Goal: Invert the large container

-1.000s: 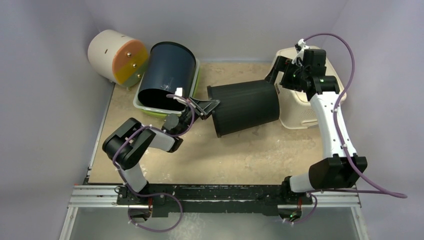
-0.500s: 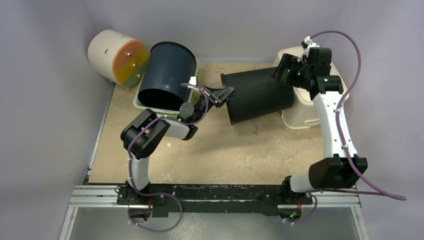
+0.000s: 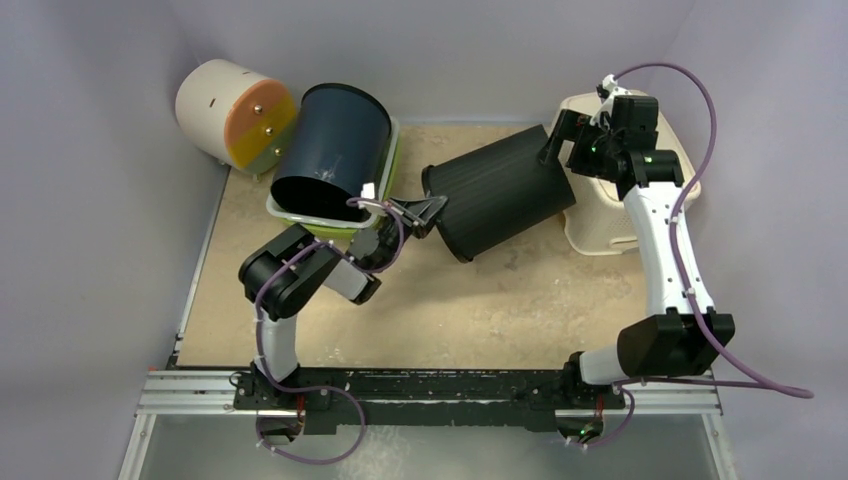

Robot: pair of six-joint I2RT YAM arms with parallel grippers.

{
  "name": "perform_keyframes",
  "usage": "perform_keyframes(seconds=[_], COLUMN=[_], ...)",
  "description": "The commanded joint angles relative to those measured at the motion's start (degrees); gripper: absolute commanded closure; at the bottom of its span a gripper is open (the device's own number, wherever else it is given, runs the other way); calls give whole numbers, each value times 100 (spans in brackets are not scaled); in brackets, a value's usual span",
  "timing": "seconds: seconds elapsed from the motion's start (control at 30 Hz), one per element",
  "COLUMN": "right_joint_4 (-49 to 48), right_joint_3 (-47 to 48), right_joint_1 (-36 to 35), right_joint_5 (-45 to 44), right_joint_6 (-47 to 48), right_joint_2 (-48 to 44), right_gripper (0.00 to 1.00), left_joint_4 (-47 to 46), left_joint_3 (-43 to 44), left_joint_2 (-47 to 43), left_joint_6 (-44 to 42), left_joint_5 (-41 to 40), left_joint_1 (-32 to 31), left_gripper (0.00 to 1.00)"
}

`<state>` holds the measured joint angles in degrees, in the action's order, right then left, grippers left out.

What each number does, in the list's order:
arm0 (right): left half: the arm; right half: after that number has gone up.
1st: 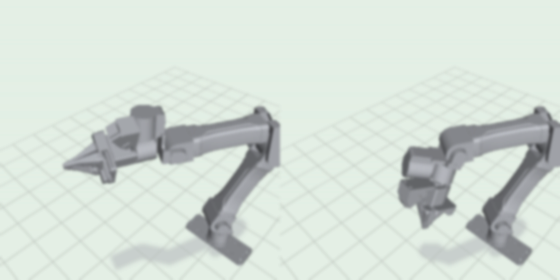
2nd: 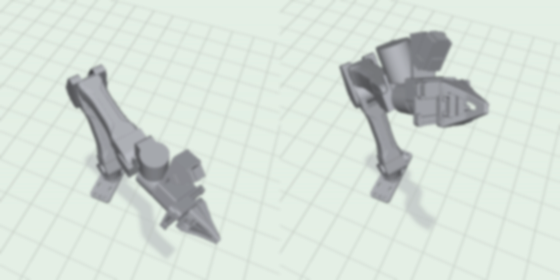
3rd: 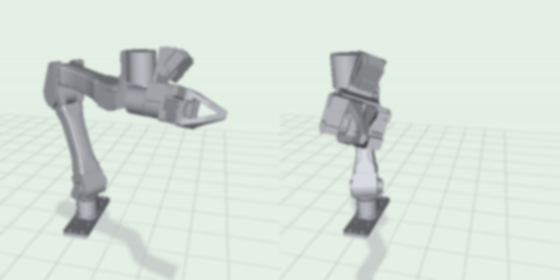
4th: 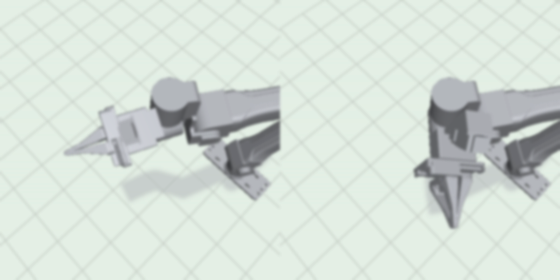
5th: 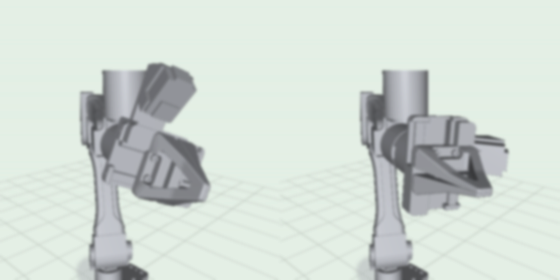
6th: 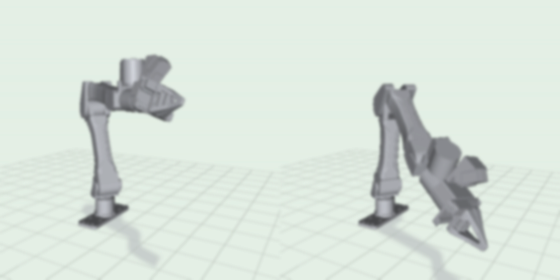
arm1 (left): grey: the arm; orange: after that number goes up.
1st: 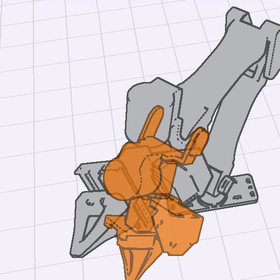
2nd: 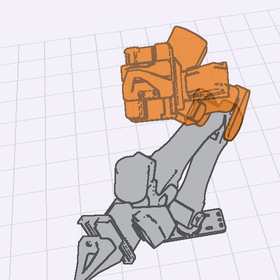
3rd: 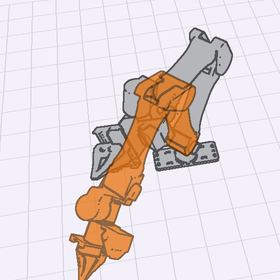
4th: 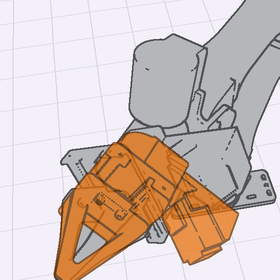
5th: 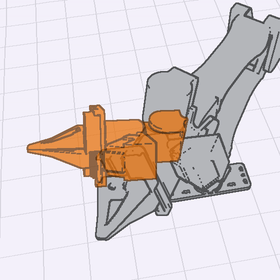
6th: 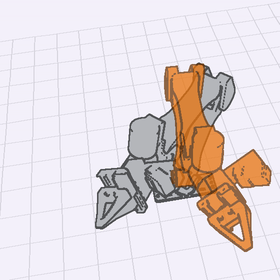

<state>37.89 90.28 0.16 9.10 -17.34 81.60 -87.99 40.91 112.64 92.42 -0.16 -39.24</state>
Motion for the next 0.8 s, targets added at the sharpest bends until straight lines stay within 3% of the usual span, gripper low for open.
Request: perform_keyframes(seconds=[0.0,0.13,0.3,0.67,0.77], right_joint_4=[-44,-66,-121,-133,-120], right_joint_3=[31,-38,-158,77,192], right_joint_1=[-8,-8,-8,-8,-8], right_joint_5=[22,33,168,509,820], right_joint_6=[51,55,16,-3,-36], right_joint_2=[-187,-195,-187,-289,-285], right_gripper=[2,1,2,1,1], left_joint_4=[-1077,-1080,-1080,-1070,-1063], left_joint_3=[-1212,-2005,-2221,-3056,-3236], left_joint_2=[85,171,416,893,1011], left_joint_6=[145,176,239,333,287], left_joint_5=[-103,-61,32,-6,48], left_joint_1=[136,283,304,581,704], left_gripper=[100,100,100,81,66])
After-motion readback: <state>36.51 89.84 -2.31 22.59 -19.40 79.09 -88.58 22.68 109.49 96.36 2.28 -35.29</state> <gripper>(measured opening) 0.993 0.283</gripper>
